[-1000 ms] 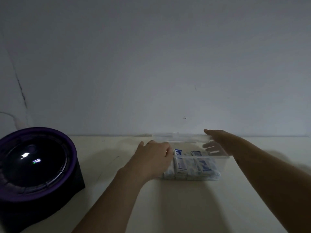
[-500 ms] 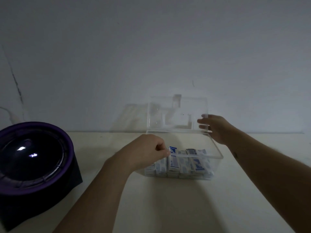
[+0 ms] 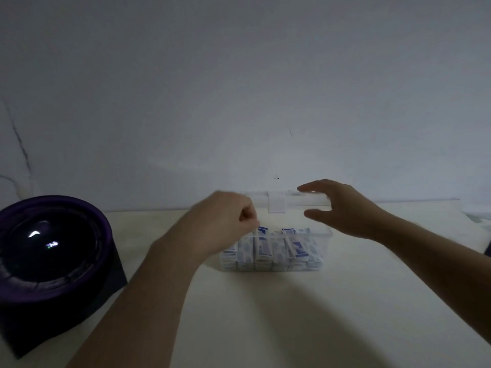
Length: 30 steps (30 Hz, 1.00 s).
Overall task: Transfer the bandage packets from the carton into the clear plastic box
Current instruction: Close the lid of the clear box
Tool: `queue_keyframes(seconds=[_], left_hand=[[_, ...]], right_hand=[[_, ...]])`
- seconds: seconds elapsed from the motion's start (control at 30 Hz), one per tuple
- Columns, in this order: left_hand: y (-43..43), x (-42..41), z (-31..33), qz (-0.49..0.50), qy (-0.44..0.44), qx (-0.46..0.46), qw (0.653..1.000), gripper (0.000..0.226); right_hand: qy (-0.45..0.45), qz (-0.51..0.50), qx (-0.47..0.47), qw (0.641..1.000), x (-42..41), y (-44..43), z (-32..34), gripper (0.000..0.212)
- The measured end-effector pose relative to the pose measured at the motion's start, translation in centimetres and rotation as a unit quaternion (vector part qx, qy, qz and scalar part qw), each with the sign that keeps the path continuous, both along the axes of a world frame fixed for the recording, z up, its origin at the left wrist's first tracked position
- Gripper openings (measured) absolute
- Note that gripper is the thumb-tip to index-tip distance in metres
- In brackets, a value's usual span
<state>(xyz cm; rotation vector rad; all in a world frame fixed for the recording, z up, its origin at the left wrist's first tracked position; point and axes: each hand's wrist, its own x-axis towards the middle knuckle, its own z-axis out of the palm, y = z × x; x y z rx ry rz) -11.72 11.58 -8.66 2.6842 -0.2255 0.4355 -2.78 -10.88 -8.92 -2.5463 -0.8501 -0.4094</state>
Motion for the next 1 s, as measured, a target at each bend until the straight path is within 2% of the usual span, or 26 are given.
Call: queue_keyframes(seconds=[0.13,0.17,0.3,0.43,0.5,0.67,1.0], left_hand=[[0.0,-1.1,1.1,0.044,-0.157,-0.016,0.986,0.008],[0.1,-1.0,0.7,0.052,-0.174,-0.005,0.983,0.013],[0.2,0.0,-2.4,0.045,-0.087,0.050,0.994,0.043],[0.1,0.1,-4.8,0.027,-0.048,0.055,0.997,0.046],[0.0,0.2,-5.6,0.033,-0.056,0.053,0.996,0.046],[-0.4,0.9,-7.3,0.060,-0.115,0.052,0.990,0.044],[-2.5,6.5,-7.8,0.079,-0.136,0.048,0.986,0.044]], right_hand=[[0.022,0.015,-0.054,0.998,-1.6,-0.2,-0.3,0.055],[0.020,0.020,-0.066,0.997,-2.1,-0.2,-0.5,0.057],[-0.015,0.035,-0.102,0.994,-3.7,0.6,-1.7,0.063],[-0.085,0.024,-0.133,0.987,-4.2,1.1,-3.8,0.069],[-0.128,0.014,-0.116,0.985,-4.3,1.3,-5.1,0.066],[-0.163,-0.008,0.009,0.986,-3.2,2.3,-6.8,0.054],[-0.196,-0.018,0.068,0.978,3.7,1.5,-8.1,0.048]])
